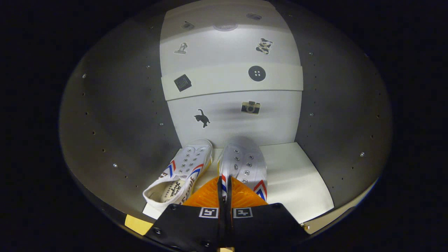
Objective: Open the shoe cabinet door, grab the shoes and put them into the shoe cabinet, then close the shoe cabinet door.
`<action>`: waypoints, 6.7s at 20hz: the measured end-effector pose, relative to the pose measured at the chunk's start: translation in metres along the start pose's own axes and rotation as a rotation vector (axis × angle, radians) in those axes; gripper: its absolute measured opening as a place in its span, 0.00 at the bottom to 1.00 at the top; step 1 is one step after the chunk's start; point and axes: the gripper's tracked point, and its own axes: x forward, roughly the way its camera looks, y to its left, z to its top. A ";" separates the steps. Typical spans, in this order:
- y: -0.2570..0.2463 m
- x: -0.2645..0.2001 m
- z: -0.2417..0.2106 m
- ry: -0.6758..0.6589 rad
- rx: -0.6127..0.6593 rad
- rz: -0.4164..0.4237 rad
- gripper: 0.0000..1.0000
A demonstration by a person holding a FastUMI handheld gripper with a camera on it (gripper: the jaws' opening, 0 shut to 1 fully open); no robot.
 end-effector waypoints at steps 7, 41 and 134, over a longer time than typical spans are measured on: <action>0.002 0.008 0.000 -0.042 -0.120 -0.028 0.07; -0.037 -0.492 -0.060 -0.500 -0.157 0.046 0.98; 0.053 -0.266 -0.022 -0.348 -0.079 0.103 0.95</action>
